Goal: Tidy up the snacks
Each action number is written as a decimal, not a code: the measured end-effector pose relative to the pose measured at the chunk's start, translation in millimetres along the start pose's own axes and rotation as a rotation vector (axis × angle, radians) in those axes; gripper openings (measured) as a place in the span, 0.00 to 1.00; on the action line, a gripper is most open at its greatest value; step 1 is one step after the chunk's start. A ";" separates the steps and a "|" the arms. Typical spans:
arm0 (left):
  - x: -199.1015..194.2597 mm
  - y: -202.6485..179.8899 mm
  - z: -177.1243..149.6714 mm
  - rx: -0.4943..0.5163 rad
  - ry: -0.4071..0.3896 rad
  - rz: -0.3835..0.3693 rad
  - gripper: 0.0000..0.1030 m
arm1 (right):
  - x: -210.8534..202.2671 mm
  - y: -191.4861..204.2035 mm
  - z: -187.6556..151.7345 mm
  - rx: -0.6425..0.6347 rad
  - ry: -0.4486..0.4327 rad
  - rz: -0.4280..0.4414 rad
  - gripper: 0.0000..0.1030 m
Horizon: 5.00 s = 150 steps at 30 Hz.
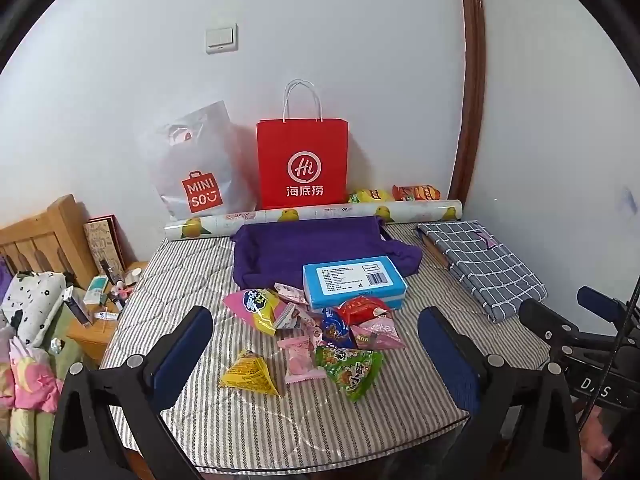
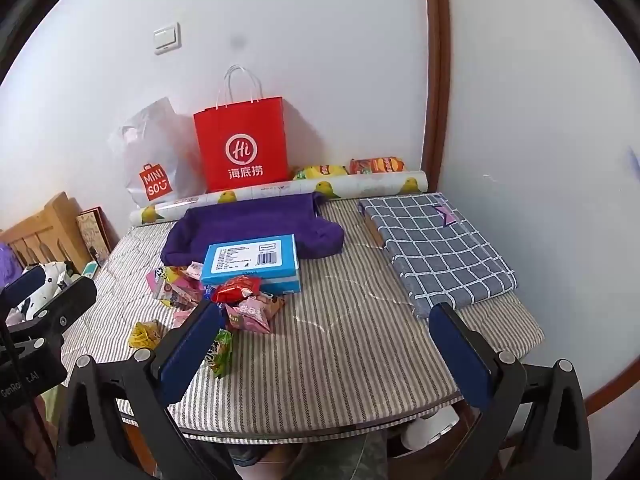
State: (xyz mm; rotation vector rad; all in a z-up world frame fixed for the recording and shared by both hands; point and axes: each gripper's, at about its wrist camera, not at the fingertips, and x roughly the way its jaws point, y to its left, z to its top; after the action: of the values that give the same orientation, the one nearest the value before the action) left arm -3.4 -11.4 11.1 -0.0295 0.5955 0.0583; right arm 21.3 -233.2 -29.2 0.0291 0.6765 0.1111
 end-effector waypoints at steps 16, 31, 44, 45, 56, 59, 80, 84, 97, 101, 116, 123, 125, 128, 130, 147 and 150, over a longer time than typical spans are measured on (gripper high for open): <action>-0.9 -0.4 -1.4 0.005 -0.009 -0.006 1.00 | -2.4 3.4 0.1 0.007 -0.015 0.007 1.00; -2.1 -2.1 -3.1 0.001 -0.014 -0.002 1.00 | -5.8 5.2 -1.1 0.007 -0.025 0.019 1.00; 0.6 0.7 -3.0 -0.010 -0.008 0.002 1.00 | -5.8 6.6 -4.0 0.003 -0.021 0.022 1.00; 0.3 1.2 -3.1 -0.012 -0.008 0.002 1.00 | -5.7 6.7 -4.0 0.001 -0.020 0.022 1.00; 0.4 3.3 -6.0 -0.020 -0.014 0.002 1.00 | -7.0 8.7 -3.9 -0.006 -0.025 0.025 1.00; 0.8 3.6 -6.9 -0.021 -0.013 0.000 1.00 | -7.2 8.5 -4.4 -0.005 -0.022 0.024 1.00; -0.2 3.7 -9.1 -0.032 -0.007 0.000 1.00 | -9.9 9.1 -5.3 -0.006 -0.031 0.032 1.00; 1.2 3.7 -8.2 -0.030 -0.007 -0.001 1.00 | -10.5 9.5 -5.2 -0.005 -0.033 0.032 1.00; 13.5 15.2 -12.2 -0.045 0.018 0.007 1.00 | 0.0 9.6 -7.4 0.009 -0.023 0.071 1.00; 25.4 25.8 -15.8 -0.066 0.035 0.006 1.00 | 13.6 10.3 -9.7 0.009 0.003 0.078 1.00; 106.7 86.5 -47.6 -0.170 0.206 0.086 0.98 | 95.4 31.6 -25.4 -0.023 0.131 0.111 0.91; 133.6 112.0 -60.4 -0.203 0.247 0.098 0.98 | 147.0 44.6 -31.6 -0.007 0.212 0.129 0.83; 140.6 118.1 -64.0 -0.220 0.259 0.085 0.98 | 160.4 48.0 -32.3 -0.001 0.227 0.138 0.81; 148.6 123.6 -68.0 -0.239 0.279 0.066 0.98 | 179.9 51.2 -33.2 0.024 0.254 0.154 0.80; 152.4 124.7 -69.8 -0.243 0.288 0.063 0.98 | 190.8 51.6 -33.1 0.043 0.268 0.167 0.80; 152.8 129.1 -76.4 -0.227 0.277 -0.022 0.98 | 226.9 72.8 -32.2 0.048 0.327 0.235 0.51; 150.7 124.4 -75.8 -0.211 0.274 -0.049 0.98 | 220.4 70.0 -31.5 0.026 0.310 0.221 0.46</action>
State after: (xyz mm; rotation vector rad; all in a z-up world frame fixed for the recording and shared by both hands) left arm 70.8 116.4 -137.6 -0.2603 0.8601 0.0703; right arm 165.6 -139.2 -186.7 0.1136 0.9834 0.3237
